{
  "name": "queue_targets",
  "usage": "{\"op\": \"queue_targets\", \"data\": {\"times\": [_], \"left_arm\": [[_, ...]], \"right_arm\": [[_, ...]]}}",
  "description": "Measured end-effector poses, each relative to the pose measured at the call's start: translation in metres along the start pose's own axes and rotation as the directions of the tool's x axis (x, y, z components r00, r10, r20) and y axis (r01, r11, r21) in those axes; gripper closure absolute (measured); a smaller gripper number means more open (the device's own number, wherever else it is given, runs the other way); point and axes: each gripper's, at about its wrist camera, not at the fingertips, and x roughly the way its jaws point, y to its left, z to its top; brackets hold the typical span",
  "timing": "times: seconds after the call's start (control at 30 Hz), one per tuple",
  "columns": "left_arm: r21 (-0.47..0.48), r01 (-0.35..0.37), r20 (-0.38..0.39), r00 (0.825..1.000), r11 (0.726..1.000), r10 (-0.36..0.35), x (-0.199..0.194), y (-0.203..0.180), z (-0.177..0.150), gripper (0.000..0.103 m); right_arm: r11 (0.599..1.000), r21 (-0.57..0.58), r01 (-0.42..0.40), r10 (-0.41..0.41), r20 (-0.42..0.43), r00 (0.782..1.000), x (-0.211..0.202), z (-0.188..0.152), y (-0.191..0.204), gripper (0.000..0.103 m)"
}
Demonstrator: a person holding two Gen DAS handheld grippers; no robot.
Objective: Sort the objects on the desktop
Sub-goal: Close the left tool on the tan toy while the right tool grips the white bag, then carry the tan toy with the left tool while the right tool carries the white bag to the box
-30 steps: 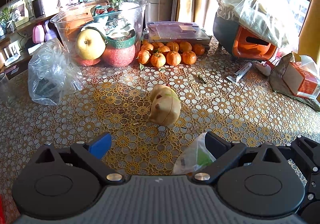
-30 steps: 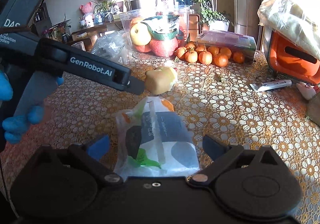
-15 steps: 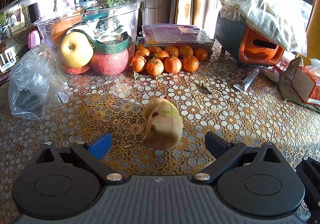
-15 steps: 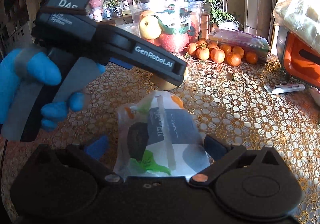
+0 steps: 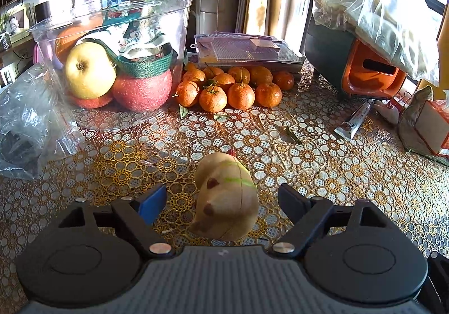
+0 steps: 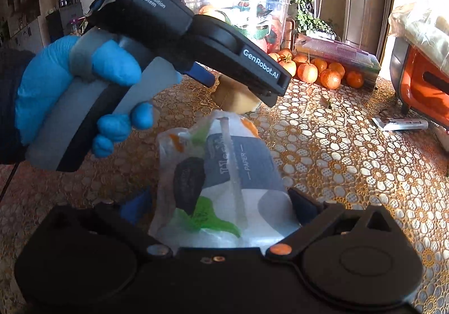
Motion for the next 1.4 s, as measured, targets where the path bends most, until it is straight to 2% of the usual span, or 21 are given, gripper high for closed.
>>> {"op": "queue_targets", "data": {"times": [0.1,0.23,0.3,0.6,0.73,0.83,1.4], "left_arm": [[0.019,-0.006,0.001,1.0,1.0,0.006,0.002,-0.004,-0.001,0.028],[0.016,-0.012,-0.008,1.0,1.0,0.012,0.005,-0.005,-0.002,0.048],[0.012,-0.007,-0.011,1.0,1.0,0.007,0.006,-0.004,-0.002,0.054],[0.005,-0.01,-0.007,1.0,1.0,0.01,0.005,-0.004,-0.003,0.057],[0.011,-0.014,-0.008,1.0,1.0,0.014,0.003,-0.005,-0.004,0.059],[0.014,-0.013,-0.004,1.0,1.0,0.013,-0.001,-0.005,-0.005,0.059],[0.005,-0.013,0.011,1.0,1.0,0.012,-0.057,-0.005,-0.008,0.059]], "right_arm": [[1.0,-0.008,0.014,-0.014,0.004,1.0,-0.001,0.0,0.001,0.004],[1.0,-0.009,0.018,-0.018,0.009,1.0,-0.002,-0.001,0.002,0.006],[1.0,-0.005,0.019,-0.019,0.011,1.0,-0.003,0.0,0.001,0.007],[0.999,0.009,0.031,-0.031,0.029,0.999,-0.009,-0.001,-0.001,0.016],[0.999,0.016,0.034,-0.034,0.031,0.999,-0.01,0.0,-0.001,0.027],[0.999,0.022,0.032,-0.033,0.028,0.999,-0.011,0.0,-0.001,0.031],[0.999,0.033,0.041,-0.043,0.039,0.998,-0.041,0.003,0.014,0.033]]}}
